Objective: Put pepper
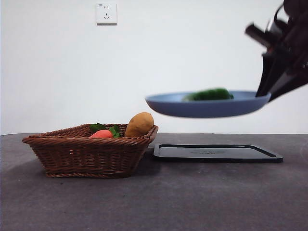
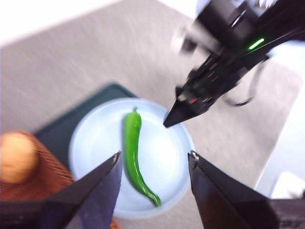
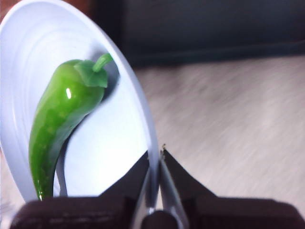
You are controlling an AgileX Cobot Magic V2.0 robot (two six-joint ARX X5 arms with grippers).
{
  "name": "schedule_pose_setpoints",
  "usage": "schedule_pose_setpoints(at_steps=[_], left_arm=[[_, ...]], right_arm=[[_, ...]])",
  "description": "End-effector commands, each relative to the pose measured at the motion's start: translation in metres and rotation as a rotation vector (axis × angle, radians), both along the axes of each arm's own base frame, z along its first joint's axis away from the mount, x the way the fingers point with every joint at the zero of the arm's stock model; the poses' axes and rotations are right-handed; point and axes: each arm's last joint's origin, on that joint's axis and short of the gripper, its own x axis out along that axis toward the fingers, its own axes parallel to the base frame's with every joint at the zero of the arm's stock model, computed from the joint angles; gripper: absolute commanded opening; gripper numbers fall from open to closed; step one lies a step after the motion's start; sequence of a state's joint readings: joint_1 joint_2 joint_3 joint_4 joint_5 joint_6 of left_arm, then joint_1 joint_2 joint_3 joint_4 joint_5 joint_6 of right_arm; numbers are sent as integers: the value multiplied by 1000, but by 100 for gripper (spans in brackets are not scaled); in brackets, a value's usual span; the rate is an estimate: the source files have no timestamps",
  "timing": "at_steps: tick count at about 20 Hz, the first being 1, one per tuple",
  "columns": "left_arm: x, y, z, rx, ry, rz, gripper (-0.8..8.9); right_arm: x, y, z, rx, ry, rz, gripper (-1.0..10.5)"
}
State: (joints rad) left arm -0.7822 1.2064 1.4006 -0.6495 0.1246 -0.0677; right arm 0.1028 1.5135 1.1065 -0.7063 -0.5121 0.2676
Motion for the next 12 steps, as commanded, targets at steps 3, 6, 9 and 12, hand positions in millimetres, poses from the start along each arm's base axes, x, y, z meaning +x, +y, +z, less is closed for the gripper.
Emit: schedule_pose_setpoints(at_steps=[3,6,9,12], left_arm=[[-27,27,24,-42,-81,13,249],[-41,41,34,-87,-121,10,249],[-48,48,38,-108,-139,11,248],[-50,50,40,-118,-140,13,248]], right_arm=[[52,-10,-5,11,-26,-52,5],[88,-18,-17,8,-10,-79,5],[114,-25,-32,8,-15,-92,5],[130,-29,-48,17,-22,-106,5]])
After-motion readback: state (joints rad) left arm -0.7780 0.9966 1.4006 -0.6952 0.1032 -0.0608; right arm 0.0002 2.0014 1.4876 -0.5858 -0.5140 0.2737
